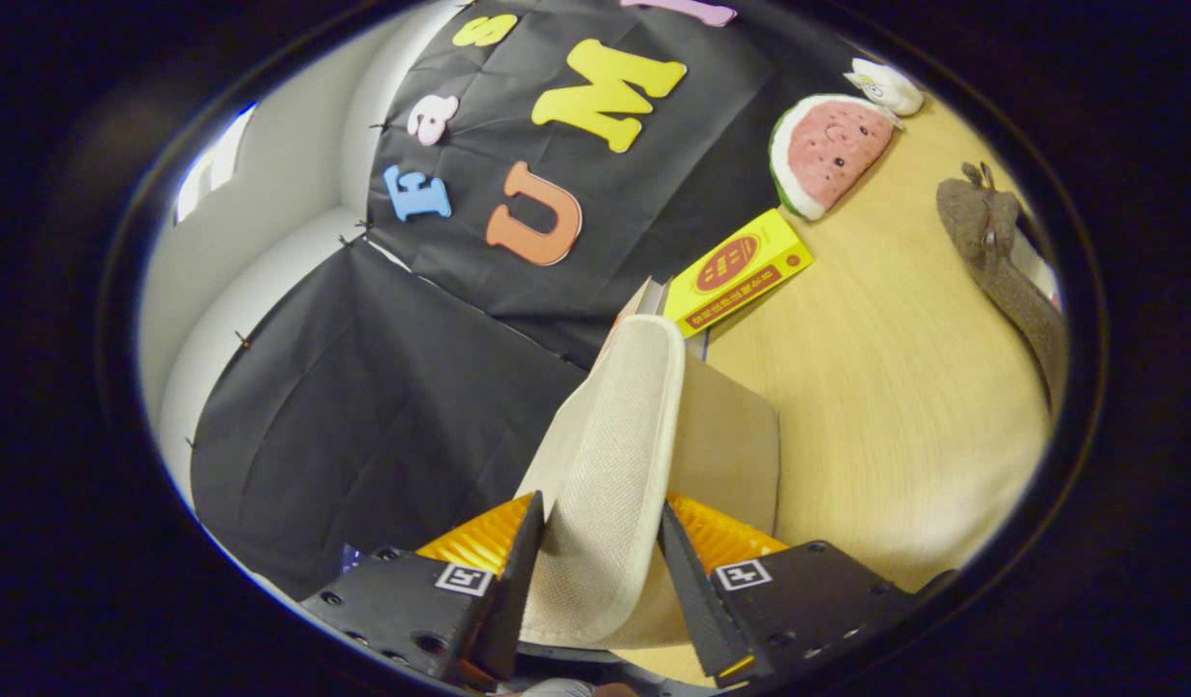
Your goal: Open the storage box then place both shoes into the box .Put the left shoe in first, then the right shoe, with the right side of both shoes facing outward in a uniform manner.
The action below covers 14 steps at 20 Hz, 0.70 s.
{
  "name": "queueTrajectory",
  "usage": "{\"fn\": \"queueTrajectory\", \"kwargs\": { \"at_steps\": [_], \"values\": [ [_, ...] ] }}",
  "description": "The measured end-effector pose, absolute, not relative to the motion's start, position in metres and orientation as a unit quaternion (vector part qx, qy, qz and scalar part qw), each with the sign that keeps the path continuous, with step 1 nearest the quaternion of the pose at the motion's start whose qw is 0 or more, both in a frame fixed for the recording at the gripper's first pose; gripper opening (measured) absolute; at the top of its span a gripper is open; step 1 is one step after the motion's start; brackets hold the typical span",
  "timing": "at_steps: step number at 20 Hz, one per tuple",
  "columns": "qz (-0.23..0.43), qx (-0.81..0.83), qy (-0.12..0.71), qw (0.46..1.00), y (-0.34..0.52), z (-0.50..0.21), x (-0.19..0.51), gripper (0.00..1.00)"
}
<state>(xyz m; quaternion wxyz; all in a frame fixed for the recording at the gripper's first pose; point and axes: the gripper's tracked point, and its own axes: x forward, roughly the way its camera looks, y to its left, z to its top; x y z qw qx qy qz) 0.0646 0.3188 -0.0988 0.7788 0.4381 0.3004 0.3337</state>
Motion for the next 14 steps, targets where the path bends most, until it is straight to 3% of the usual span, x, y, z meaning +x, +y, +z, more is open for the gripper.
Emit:
{"fn": "queueTrajectory", "kwargs": {
  "at_steps": [4,7,14],
  "values": [
    [0.324,0.433,0.267,0.798,0.302,-0.075,0.072,0.13],
    [0.33,0.407,0.274,0.807,0.306,-0.064,0.067,0.0],
    [0.375,0.302,0.217,0.849,0.356,0.028,0.067,0.01]
  ]
}}
